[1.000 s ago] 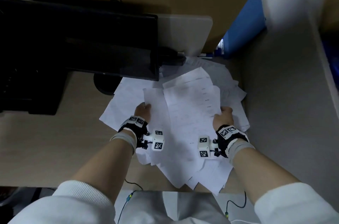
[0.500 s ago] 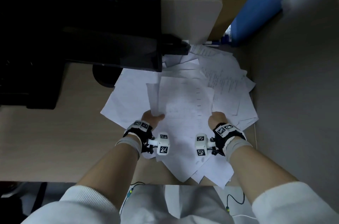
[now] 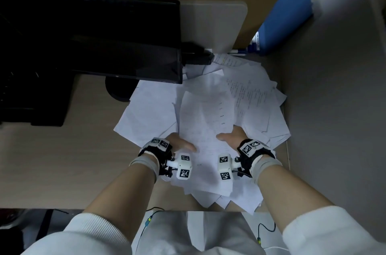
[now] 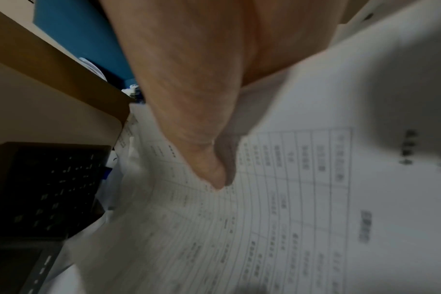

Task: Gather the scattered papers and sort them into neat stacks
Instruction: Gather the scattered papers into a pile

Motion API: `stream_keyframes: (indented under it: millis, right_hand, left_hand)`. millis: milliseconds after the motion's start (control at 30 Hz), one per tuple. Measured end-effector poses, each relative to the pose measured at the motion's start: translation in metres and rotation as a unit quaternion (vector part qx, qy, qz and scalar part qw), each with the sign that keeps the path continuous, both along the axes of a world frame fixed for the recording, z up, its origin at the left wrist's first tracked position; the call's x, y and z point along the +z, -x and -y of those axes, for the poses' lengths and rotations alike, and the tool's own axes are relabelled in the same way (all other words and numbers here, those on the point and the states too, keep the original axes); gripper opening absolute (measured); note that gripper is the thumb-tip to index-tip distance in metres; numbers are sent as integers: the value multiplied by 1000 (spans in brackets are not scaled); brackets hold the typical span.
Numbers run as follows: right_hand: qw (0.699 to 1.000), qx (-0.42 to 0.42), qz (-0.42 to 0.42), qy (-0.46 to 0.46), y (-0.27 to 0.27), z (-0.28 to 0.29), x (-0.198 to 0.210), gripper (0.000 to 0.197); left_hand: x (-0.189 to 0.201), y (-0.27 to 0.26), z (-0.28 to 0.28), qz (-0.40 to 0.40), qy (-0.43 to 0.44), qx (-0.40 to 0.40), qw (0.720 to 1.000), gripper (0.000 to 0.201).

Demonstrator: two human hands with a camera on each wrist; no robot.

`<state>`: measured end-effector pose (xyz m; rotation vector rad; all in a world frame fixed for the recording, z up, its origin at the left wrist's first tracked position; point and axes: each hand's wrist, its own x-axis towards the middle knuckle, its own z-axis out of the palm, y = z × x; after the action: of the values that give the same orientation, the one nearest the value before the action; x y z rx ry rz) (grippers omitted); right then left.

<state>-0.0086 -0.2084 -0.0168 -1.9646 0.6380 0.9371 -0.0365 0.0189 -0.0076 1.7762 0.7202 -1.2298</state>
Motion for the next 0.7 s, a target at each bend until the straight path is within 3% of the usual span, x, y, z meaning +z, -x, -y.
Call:
stream_keyframes:
  millis: [67, 167, 333, 433, 567, 700]
  right_hand:
    - [1000, -6, 17, 25, 3, 4, -3, 37]
    - [994, -37, 77, 68, -2, 12, -1, 31]
    - [987, -12, 132, 88, -30, 23, -2, 40]
    - [995, -44, 76, 55, -33, 26, -8, 54]
    - [993, -93, 70, 20, -33, 24, -14, 80]
    - [998, -32, 39, 21, -34, 20, -19, 78]
  left_hand:
    - [-4, 2, 9, 27, -8, 41, 999, 48]
    - [-13, -5, 19, 118, -12, 180, 976, 24]
    - [-11, -27, 29, 165, -1, 293, 942, 65]
    - [-18, -33, 32, 157, -31, 283, 946, 80]
    - [-23, -35, 39, 150, -48, 226, 961, 75]
    - [-23, -37, 42, 167, -23, 165, 972, 89]
